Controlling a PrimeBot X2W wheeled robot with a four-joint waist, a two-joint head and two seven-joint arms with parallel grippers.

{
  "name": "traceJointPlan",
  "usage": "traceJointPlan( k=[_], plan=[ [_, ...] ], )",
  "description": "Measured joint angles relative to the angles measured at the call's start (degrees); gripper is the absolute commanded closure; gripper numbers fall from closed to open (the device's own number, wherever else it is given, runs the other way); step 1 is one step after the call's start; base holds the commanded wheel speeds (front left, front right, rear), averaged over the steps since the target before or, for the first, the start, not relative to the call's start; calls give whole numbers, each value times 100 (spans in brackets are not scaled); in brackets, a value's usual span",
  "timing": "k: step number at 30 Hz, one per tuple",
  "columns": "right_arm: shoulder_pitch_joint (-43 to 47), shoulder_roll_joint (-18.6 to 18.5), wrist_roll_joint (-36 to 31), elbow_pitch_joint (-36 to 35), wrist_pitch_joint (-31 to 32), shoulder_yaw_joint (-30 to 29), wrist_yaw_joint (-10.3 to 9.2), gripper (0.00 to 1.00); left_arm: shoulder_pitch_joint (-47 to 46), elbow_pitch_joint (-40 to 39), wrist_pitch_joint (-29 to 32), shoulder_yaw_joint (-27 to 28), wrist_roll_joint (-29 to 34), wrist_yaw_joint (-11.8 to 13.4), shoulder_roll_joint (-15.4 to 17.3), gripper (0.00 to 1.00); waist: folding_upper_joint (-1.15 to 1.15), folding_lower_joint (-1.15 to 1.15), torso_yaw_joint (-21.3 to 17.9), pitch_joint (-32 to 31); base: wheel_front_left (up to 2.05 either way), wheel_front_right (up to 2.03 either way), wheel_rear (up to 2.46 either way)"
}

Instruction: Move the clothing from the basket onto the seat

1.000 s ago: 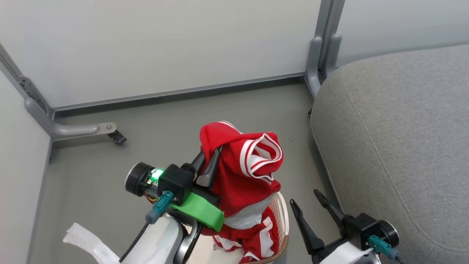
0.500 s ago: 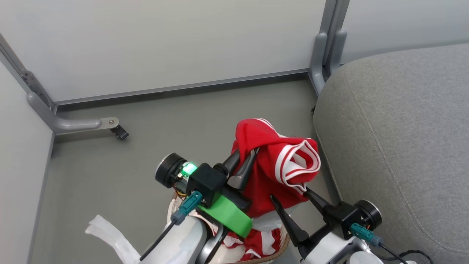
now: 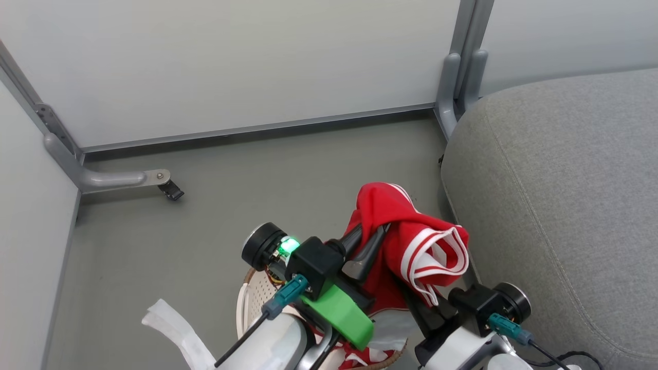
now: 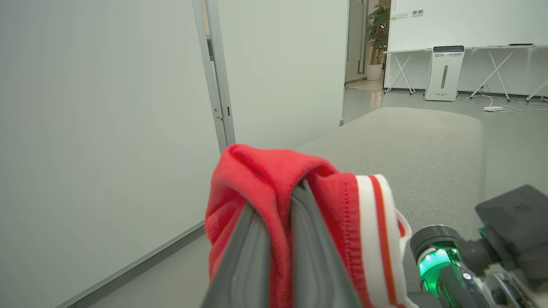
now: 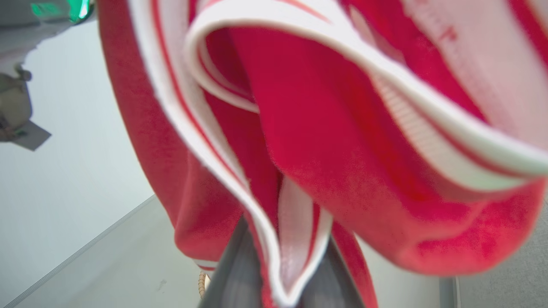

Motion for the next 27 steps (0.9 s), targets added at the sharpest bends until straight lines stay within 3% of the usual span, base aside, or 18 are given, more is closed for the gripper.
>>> traceJointPlan(
  k=[2, 3, 4, 5, 27],
  plan=[
    [5, -8, 15, -1, 0, 14, 0, 100, 23, 36, 0, 4, -32, 15, 4, 100, 0, 0, -7, -5, 0, 0, 0],
    [12, -11, 27, -3, 0, 24, 0, 100, 26, 48, -1, 15, -42, 31, 4, 90, 0, 0, -12, -6, 0, 0, 0],
    [14, -16, 41, -3, 0, 29, 0, 100, 27, 59, -1, 20, -55, 45, 5, 36, 0, 0, -16, -6, 0, 0, 0],
    [15, -24, 51, -7, 0, 31, 0, 100, 27, 73, -5, 23, -73, 49, 10, 0, 0, 0, -21, -6, 0, 0, 0],
    [60, -52, 98, -69, 0, -86, 0, 100, 43, 230, -82, 37, -127, 192, 131, 0, 0, 0, -110, 28, 0, 0, 0]
  ],
)
